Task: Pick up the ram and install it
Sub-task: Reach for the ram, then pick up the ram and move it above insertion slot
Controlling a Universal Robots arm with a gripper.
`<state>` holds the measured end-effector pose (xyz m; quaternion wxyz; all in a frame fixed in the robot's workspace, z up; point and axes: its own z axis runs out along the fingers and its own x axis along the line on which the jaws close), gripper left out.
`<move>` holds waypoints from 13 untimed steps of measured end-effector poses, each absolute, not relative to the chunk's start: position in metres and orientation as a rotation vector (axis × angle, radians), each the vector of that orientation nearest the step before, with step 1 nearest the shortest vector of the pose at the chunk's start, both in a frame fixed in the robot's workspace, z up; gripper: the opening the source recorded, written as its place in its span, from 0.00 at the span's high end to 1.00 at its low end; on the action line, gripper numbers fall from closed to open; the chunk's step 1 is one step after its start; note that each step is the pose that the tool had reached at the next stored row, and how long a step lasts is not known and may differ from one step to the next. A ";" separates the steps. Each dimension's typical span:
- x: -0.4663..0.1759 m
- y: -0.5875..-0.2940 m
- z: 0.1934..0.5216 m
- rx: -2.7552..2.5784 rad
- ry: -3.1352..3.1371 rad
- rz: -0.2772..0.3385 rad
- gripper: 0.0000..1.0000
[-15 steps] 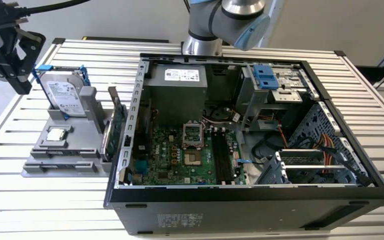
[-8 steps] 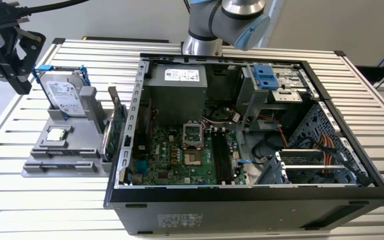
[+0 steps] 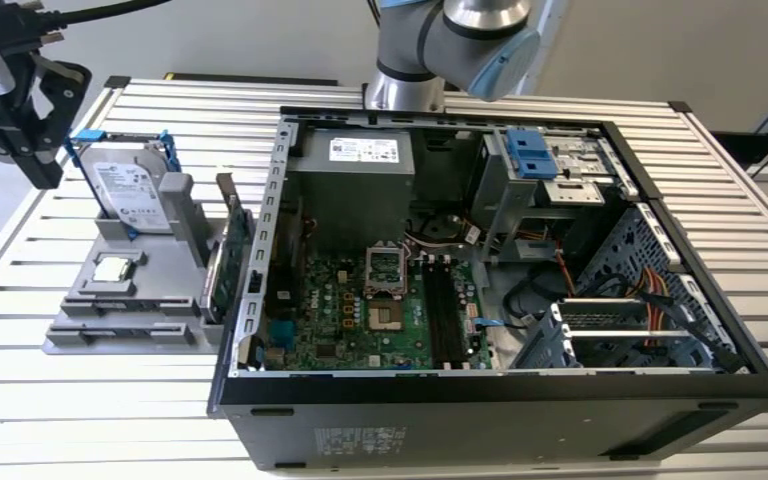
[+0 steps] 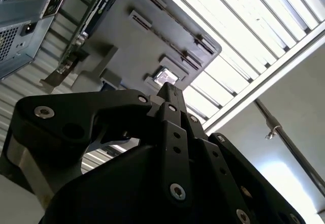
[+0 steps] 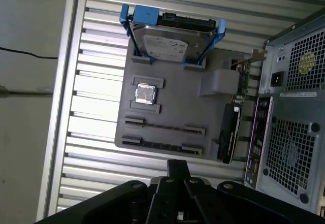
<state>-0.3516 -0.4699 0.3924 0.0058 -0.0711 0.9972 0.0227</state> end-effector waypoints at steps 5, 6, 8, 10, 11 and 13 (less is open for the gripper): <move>-0.352 -0.470 0.392 -0.284 3.117 0.071 1.00; -0.352 -0.470 0.392 -0.293 3.117 0.071 1.00; -0.352 -0.470 0.392 -0.308 3.115 0.071 1.00; -0.352 -0.470 0.392 -0.324 3.114 0.071 1.00; -0.352 -0.470 0.392 -0.331 3.113 0.072 1.00; -0.352 -0.470 0.392 -0.347 3.112 0.072 1.00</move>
